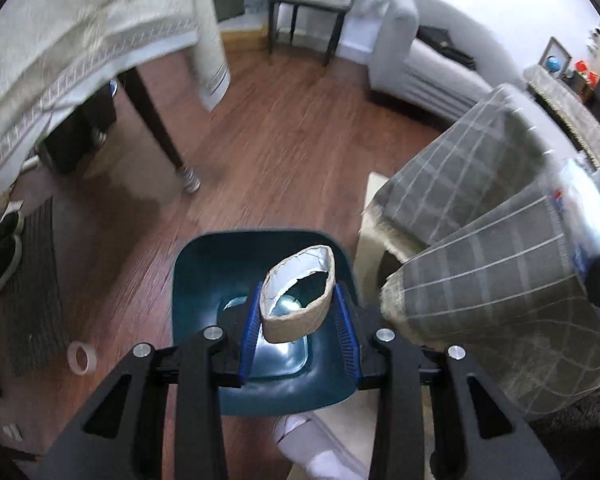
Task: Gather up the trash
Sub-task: 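Open the left tool over the teal bin while the right tool carries the tissue pack there, then open the right tool to drop the tissue pack into the teal bin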
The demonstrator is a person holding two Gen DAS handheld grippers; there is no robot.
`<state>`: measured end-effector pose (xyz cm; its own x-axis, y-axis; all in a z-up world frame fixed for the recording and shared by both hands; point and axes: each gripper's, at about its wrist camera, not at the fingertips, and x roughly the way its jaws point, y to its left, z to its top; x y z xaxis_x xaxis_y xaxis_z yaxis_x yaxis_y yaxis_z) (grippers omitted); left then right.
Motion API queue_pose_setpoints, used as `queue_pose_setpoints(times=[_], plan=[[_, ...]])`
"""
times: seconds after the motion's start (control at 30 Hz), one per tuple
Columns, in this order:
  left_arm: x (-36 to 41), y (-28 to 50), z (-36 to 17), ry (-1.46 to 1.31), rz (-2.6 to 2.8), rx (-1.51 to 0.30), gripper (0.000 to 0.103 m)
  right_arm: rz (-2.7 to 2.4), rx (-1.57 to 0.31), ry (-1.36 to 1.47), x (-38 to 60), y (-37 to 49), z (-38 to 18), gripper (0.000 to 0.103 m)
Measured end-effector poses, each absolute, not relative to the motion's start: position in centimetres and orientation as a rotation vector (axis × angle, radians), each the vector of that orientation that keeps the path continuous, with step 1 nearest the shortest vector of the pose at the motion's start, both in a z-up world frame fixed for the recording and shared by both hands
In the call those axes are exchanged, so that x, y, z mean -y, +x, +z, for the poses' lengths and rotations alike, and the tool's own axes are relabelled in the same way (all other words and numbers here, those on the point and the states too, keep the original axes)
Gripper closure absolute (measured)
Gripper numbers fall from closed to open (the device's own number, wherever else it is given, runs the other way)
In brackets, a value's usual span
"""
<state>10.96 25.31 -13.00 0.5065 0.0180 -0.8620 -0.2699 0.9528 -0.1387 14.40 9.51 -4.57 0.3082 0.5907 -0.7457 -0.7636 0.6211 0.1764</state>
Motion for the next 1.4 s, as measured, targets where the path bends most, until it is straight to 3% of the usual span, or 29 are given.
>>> queue_pose_setpoints(times=[0.37,0.53,0.77,0.93,1.1,1.27,1.4], plan=[[-27.8,10.5,-17.0,-0.255,0.239,-1.160,0.064,0.894,-1.008,-0.243,-14.4,15.3,-9.2,0.050],[-29.0,9.7,-16.6,-0.278,0.238,-1.144,0.057,0.881,-1.067,-0.242,-16.1,15.8,-11.5,0.050],[-30.5,7.9,-14.6,-0.318,0.233,-1.061,0.055,0.862,-1.139,-0.284,-19.1,16.0,-14.7,0.050],[-31.7,6.5,-12.8,-0.348,0.250,-1.000,0.060,0.854,-1.174,-0.321,-20.9,15.8,-16.5,0.050],[-32.8,5.1,-10.9,-0.377,0.259,-0.937,0.074,0.840,-1.220,-0.344,-22.1,15.8,-18.3,0.049],[-33.5,4.1,-9.5,-0.384,0.261,-0.891,0.074,0.818,-1.227,-0.415,-23.7,15.4,-19.8,0.047],[-34.3,3.4,-8.6,-0.406,0.266,-0.868,0.075,0.794,-1.234,-0.433,-23.9,15.5,-20.4,0.034]])
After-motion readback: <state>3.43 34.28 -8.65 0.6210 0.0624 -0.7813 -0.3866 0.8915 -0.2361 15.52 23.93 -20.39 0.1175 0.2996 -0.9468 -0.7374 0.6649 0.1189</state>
